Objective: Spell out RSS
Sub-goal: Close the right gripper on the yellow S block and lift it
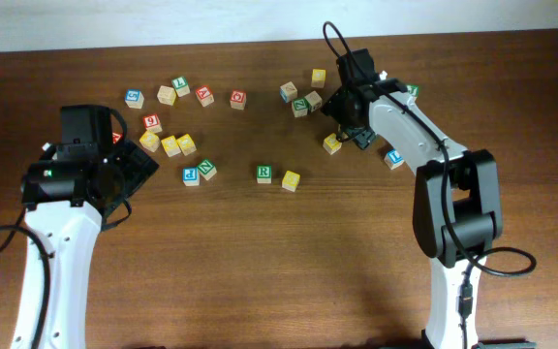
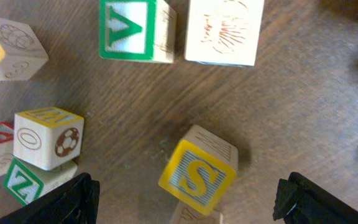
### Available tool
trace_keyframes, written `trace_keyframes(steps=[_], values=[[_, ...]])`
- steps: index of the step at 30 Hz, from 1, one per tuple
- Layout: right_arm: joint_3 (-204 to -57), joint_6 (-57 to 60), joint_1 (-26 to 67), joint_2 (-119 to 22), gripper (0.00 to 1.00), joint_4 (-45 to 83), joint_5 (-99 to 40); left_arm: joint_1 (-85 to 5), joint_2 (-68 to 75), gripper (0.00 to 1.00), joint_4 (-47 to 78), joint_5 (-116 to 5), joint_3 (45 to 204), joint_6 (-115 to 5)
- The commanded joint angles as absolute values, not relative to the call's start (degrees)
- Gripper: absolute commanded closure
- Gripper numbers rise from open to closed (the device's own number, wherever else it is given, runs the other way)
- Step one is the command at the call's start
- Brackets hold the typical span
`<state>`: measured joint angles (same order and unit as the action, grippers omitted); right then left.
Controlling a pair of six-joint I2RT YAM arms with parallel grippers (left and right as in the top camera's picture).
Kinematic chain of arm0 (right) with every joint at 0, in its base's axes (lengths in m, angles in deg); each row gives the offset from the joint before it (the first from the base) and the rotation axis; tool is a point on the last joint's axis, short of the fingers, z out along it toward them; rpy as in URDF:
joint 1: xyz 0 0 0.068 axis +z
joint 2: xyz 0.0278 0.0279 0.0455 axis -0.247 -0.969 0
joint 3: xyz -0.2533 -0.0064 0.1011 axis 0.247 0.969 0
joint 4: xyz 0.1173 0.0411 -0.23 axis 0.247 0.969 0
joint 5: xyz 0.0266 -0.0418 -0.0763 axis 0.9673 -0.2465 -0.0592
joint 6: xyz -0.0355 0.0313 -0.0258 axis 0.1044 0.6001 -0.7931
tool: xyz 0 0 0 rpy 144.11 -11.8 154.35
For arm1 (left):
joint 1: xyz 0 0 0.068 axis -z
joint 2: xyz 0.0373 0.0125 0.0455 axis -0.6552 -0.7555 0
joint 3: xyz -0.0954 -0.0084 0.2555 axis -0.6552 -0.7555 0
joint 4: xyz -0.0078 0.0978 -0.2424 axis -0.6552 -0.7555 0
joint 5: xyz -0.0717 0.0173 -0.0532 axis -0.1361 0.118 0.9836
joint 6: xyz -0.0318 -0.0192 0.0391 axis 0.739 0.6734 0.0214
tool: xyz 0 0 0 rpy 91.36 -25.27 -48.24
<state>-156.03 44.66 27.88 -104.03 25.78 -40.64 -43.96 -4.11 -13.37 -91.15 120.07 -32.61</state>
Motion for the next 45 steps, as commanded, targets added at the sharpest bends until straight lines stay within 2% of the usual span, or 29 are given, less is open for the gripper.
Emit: trace_keyframes(steps=[1, 6, 11, 16, 18, 20, 22, 28, 31, 34, 45], values=[[-156.94, 46.43, 27.73, -104.75, 0.16, 24.45, -42.59, -44.27, -4.04, 0.01, -13.35, -91.59, 120.27, -33.57], [-156.94, 47.17, 27.77, -106.46, 0.17, 24.75, -42.61, -44.27, -4.04, 0.01, -13.35, -91.59, 120.27, -33.57], [-156.92, 47.17, 27.69, -107.26, 0.31, 26.19, -43.31, -44.27, -4.04, 0.01, -13.35, -91.59, 120.27, -33.55], [-156.92, 47.13, 27.23, -107.26, 0.33, 26.32, -44.58, -44.27, -4.04, 0.01, -13.35, -91.59, 120.27, -33.57], [-156.92, 47.13, 27.03, -107.26, 0.40, 26.50, -44.53, -44.27, -4.04, 0.01, -13.35, -91.59, 120.27, -33.57], [-156.92, 47.13, 27.03, -107.26, 0.43, 26.87, -44.53, -44.27, -4.04, 0.01, -13.35, -91.59, 120.27, -33.57], [-156.94, 47.09, 27.03, -107.26, 0.52, 27.55, -44.53, -44.27, -4.04, 0.01, -13.32, -91.59, 120.27, -33.57], [-157.07, 44.37, 27.01, -106.85, 0.54, 29.60, -44.07, -44.27, -4.04, 0.01, -13.32, -91.59, 120.27, -33.57], [-157.12, 40.70, 26.97, -106.22, 0.65, 29.60, -44.07, -44.27, -4.04, 0.01, -13.35, -91.59, 120.27, -33.55], [-157.12, 39.87, 26.97, -106.08, 0.70, 29.65, -44.10, -44.27, -4.04, 0.01, -13.32, -91.59, 120.27, -33.55], [-157.12, 35.28, 26.92, -100.12, 0.71, 31.81, -44.12, -44.27, -4.04, 0.01, -13.32, -91.59, 120.27, -33.55]])
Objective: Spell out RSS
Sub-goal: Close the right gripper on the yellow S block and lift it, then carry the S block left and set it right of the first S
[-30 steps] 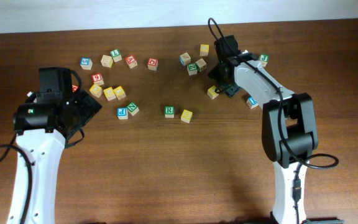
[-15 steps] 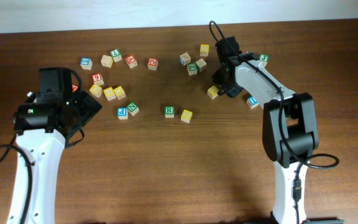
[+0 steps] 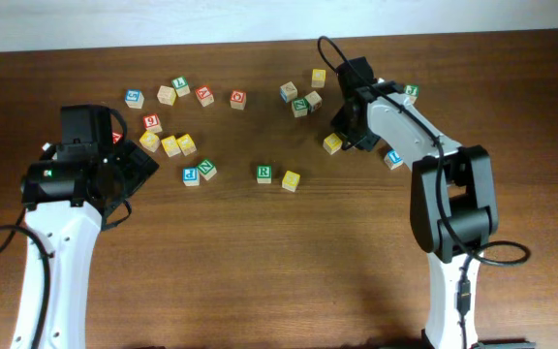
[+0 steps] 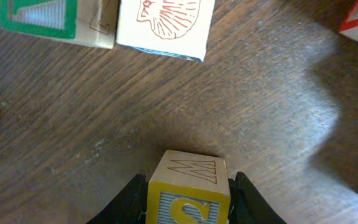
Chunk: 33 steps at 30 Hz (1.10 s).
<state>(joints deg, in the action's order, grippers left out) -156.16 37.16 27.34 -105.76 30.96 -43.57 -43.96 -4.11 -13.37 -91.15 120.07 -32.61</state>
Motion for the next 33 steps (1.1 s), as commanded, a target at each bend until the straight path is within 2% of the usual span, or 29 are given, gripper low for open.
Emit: trace_keyframes(steps=[1, 8, 15, 22, 28, 33], values=[[-157.12, 33.75, 26.94, -98.85, 0.71, 32.05, -44.07, -44.27, -4.04, 0.01, -13.35, -91.59, 120.27, -33.57], [-157.12, 22.15, 27.49, -90.33, 0.71, 42.83, -38.19, -44.27, -4.04, 0.01, -13.35, -91.59, 120.27, -33.55], [-153.07, 12.27, 32.98, -90.39, 0.71, 50.11, -32.66, -44.27, -4.04, 0.01, -13.35, -91.59, 120.27, -33.57], [-141.84, 18.02, 40.23, -90.46, 0.70, 38.52, -32.64, -44.27, -4.04, 0.01, -13.35, -91.59, 120.27, -33.57], [-137.12, 20.55, 42.11, -91.13, 0.71, 28.86, -32.42, -44.27, -4.04, 0.01, -13.32, -91.59, 120.27, -33.55], [-137.12, 20.55, 42.16, -94.52, 0.70, 26.54, -32.40, -44.27, -4.04, 0.01, -13.35, -91.59, 120.27, -33.57]])
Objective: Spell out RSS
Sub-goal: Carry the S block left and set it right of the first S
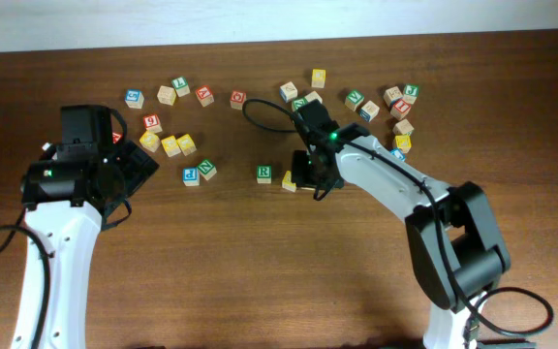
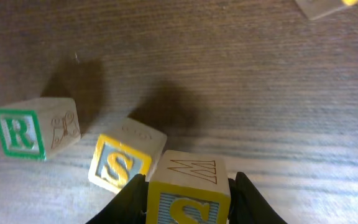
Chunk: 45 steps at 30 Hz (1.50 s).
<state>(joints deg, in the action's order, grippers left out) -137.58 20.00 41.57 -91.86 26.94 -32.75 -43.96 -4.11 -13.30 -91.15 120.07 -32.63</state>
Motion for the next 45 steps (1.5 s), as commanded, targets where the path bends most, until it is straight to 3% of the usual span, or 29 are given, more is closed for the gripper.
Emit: trace_keyframes(steps=[1, 12, 23, 45], values=[[-137.12, 20.55, 42.16, -95.22, 0.71, 26.39, -32.42, -44.27, -4.04, 0.01, -13.32, -91.59, 120.27, -33.55], [-137.12, 20.20, 42.16, -96.16, 0.71, 23.99, -31.11, -44.27, -4.04, 0.01, -13.32, -91.59, 120.27, -33.55], [-137.12, 9.93, 42.13, -96.16, 0.70, 19.29, -30.52, -44.27, -4.04, 0.01, -13.32, -91.59, 120.27, -33.57], [-137.12, 12.00, 42.44, -96.16, 0.69, 20.18, -29.95, -44.27, -4.04, 0.01, -13.35, -91.59, 120.27, -33.55]])
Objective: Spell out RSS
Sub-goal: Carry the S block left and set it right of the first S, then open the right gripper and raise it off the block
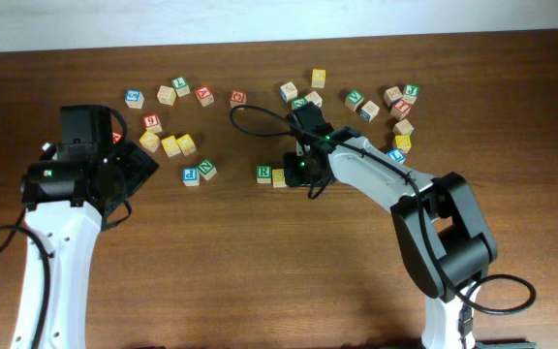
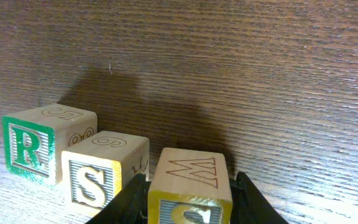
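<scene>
The green R block (image 2: 33, 146) stands on the wooden table with a yellow S block (image 2: 98, 168) close against its right side. My right gripper (image 2: 190, 200) is shut on a second yellow S block (image 2: 191, 186), held low, just right of the first S. In the overhead view the R block (image 1: 263, 173), the first S block (image 1: 279, 177) and the right gripper (image 1: 299, 171) form a row at the table's middle. Whether the held block touches the table is hidden. My left gripper (image 1: 136, 165) hovers at the left; its jaws do not show.
Several loose letter blocks (image 1: 168, 145) lie at the back left near the left arm. More blocks (image 1: 390, 107) are scattered at the back right, and a few (image 1: 303, 92) lie behind the row. The table's far edge (image 1: 260, 44) runs along the top.
The right gripper with its S block has come lower and to the left. The first S block, which lay askew and apart from the R, now sits straight against it.
My right gripper was open over an S block among the back-right blocks. Then it was shut on that block. Later it held it beside the R and a first S at mid-table, and now it holds it low, right of the first S. The left arm stayed still.
</scene>
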### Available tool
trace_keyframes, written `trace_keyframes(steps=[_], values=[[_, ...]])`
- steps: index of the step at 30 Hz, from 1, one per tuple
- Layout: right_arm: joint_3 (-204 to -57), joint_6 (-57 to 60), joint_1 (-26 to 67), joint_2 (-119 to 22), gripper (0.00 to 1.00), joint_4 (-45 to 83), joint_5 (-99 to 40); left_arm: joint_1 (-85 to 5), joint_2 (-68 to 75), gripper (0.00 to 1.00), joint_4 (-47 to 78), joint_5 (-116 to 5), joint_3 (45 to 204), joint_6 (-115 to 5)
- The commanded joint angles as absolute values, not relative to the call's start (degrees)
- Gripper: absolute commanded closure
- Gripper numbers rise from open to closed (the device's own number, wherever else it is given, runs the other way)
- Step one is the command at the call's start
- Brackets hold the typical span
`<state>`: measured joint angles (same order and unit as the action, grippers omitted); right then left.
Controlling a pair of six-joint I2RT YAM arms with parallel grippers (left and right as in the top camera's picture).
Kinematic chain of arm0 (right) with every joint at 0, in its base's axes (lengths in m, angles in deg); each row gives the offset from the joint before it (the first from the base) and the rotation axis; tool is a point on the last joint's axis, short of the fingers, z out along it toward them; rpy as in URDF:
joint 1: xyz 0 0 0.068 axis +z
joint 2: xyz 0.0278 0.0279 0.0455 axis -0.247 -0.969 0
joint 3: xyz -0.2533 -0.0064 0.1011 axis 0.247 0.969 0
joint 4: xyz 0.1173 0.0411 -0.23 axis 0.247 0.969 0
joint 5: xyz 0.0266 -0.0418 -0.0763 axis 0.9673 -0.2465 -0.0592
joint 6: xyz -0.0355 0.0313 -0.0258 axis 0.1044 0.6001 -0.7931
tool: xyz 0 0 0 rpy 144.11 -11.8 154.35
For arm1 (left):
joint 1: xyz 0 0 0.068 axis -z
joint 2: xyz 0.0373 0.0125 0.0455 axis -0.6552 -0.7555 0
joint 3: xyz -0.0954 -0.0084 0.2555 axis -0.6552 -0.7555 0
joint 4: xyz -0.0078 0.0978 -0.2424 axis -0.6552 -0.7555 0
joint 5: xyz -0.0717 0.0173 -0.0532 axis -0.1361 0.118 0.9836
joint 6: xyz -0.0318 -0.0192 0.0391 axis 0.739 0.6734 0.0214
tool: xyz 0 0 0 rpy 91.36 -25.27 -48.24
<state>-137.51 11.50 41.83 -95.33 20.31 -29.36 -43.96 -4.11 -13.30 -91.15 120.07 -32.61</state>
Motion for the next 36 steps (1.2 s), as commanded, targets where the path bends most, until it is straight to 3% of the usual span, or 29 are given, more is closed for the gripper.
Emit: trace_keyframes(steps=[1, 6, 17, 27, 33, 36], values=[[-137.12, 12.90, 42.44, -96.16, 0.69, 20.38, -29.63, -44.27, -4.04, 0.01, -13.35, -91.59, 120.27, -33.57], [-137.12, 13.40, 42.42, -96.16, 0.69, 20.58, -29.06, -44.27, -4.02, 0.01, -13.32, -91.59, 120.27, -33.57], [-140.29, 12.84, 42.35, -96.14, 0.49, 22.59, -29.01, -44.27, -4.04, 0.01, -13.35, -91.59, 120.27, -33.55], [-155.48, 12.33, 38.09, -96.14, 0.45, 41.25, -32.66, -44.27, -4.04, 0.01, -13.35, -91.59, 120.27, -33.57], [-160.33, 12.33, 33.19, -96.14, 0.25, 50.21, -31.35, -44.27, -4.04, 0.01, -13.35, -91.59, 120.27, -33.55], [-160.33, 12.31, 31.42, -96.14, 0.25, 52.44, -31.79, -44.27, -4.04, 0.01, -13.35, -91.59, 120.27, -33.57]])
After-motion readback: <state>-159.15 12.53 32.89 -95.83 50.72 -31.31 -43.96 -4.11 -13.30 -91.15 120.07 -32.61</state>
